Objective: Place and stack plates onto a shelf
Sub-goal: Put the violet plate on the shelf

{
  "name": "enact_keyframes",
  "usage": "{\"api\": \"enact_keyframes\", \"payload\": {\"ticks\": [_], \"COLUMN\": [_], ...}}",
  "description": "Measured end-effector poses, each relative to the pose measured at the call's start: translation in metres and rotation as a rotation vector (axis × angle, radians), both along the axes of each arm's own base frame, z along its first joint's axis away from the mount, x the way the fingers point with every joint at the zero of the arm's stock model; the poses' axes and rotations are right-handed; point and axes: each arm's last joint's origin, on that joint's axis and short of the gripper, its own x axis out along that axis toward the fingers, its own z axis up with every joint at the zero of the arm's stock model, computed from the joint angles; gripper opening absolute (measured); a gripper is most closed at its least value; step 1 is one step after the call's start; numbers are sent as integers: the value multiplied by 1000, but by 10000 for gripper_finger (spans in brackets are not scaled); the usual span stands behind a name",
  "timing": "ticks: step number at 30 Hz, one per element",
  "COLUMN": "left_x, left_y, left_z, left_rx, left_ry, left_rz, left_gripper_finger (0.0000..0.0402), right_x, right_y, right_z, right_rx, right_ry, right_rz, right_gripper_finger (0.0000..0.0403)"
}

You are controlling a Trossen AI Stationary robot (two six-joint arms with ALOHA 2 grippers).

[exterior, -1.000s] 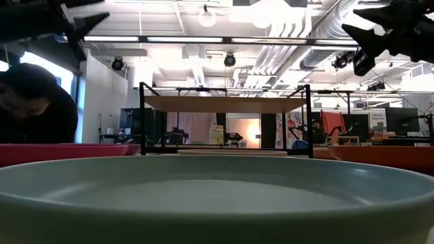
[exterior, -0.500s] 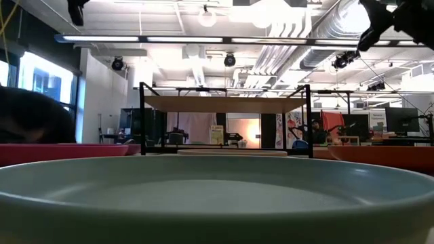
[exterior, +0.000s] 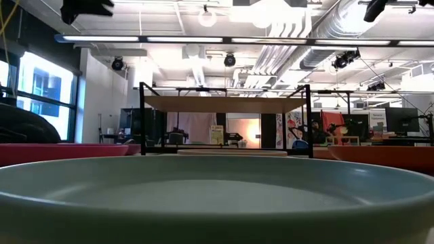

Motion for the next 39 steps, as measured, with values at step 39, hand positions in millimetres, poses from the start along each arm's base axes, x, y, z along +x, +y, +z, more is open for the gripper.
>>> {"api": "enact_keyframes", "payload": {"ticks": [39], "left_x": [83], "left_y": [37], "left_z": [-110], "left_rx": [-114], "left_ry": [1039], "left_rz": [-18], "left_gripper_finger": [117], "right_x": [57], "right_y": [-15], "right_z": [5], "right_rx": [95], "right_ry": [486], "right_rz": [1], "right_gripper_finger": [119]}}
